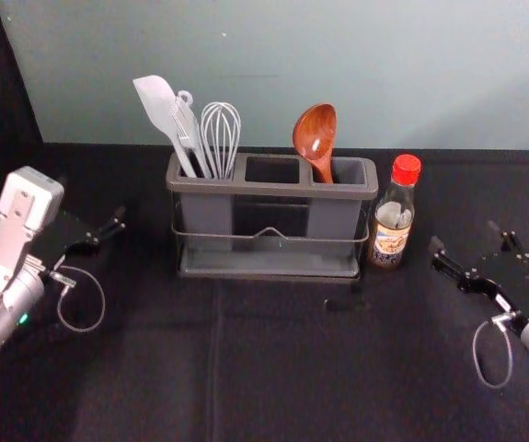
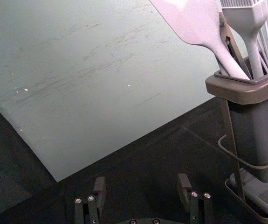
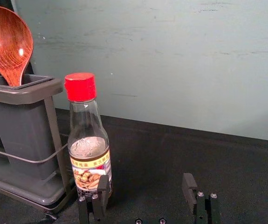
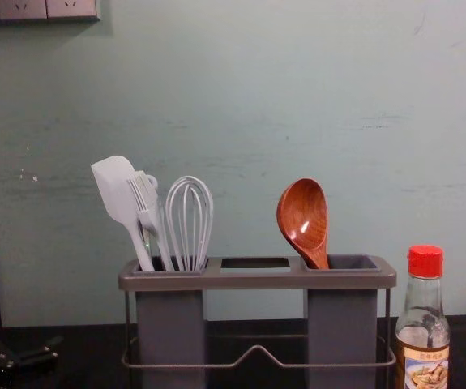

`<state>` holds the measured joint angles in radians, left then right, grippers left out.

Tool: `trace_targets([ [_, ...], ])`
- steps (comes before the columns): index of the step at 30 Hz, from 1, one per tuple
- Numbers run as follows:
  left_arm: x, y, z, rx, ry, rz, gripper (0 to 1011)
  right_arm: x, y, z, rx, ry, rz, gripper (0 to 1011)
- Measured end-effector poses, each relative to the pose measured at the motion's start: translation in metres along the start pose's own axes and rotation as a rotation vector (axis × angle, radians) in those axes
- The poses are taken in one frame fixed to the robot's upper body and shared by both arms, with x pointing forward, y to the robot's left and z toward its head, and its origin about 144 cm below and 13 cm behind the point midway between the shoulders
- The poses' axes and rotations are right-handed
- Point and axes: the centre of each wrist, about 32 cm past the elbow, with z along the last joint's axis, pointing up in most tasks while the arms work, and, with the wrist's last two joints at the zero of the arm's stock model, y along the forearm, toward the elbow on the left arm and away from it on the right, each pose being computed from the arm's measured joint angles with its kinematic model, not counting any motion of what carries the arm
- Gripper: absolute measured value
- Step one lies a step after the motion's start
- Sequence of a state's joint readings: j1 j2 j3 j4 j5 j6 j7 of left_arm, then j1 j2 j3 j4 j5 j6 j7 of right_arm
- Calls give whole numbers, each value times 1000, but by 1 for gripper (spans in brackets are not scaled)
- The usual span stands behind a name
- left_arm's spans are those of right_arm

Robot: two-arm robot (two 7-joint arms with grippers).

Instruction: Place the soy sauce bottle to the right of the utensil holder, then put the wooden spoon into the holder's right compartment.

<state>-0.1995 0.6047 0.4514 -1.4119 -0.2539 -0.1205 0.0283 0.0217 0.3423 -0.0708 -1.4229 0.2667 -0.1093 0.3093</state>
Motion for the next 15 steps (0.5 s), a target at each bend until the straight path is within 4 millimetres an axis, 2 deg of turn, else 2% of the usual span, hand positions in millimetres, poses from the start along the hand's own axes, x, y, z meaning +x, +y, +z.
trace_targets([
  [15,0,0,0,0,0,0,1005,0,0,0,0,0,0,1002],
])
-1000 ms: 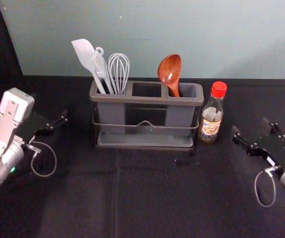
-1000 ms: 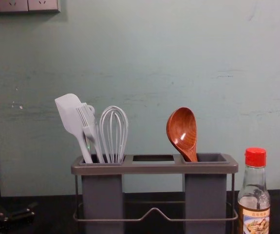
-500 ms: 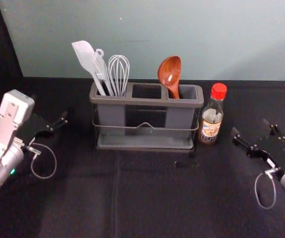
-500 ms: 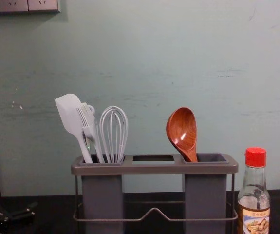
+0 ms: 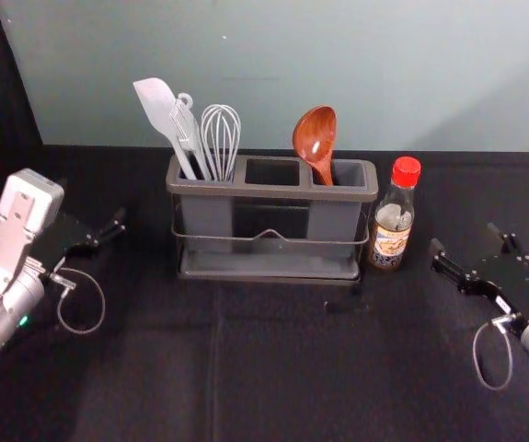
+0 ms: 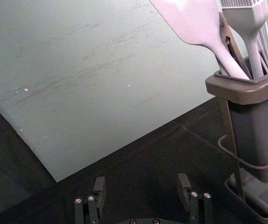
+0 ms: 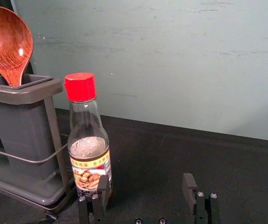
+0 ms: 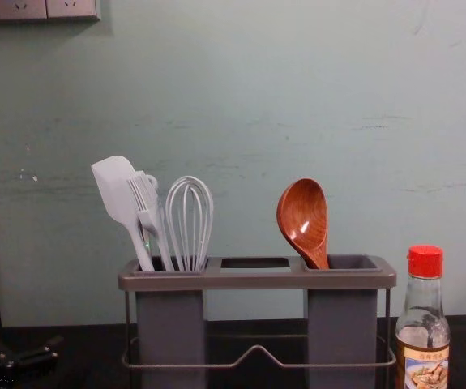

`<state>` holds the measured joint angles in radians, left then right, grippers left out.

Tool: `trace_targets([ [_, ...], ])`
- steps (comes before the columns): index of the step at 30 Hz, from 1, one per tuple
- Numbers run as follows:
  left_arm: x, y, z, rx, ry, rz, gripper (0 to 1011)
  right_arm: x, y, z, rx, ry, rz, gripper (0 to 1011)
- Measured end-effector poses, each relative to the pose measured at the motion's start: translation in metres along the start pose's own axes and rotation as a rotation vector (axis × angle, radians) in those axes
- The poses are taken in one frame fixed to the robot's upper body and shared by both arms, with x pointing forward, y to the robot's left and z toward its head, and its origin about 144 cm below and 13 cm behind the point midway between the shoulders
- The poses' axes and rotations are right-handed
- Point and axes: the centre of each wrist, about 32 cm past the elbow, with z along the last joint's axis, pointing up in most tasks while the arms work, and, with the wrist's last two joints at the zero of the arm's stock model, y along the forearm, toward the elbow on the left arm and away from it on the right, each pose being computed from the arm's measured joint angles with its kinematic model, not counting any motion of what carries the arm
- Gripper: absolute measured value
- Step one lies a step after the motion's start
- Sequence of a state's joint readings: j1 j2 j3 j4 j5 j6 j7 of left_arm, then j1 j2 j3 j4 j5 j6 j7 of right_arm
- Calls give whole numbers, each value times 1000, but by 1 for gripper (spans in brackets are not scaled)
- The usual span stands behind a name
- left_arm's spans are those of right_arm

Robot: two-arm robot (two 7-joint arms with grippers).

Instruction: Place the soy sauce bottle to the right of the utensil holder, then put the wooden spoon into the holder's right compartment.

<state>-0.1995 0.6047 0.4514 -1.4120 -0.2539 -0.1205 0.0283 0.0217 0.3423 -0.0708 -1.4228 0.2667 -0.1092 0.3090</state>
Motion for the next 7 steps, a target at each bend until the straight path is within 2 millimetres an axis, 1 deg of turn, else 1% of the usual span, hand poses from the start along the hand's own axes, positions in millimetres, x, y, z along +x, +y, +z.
trace_targets([
  [7,0,0,0,0,0,0,1005,0,0,0,0,0,0,1003],
])
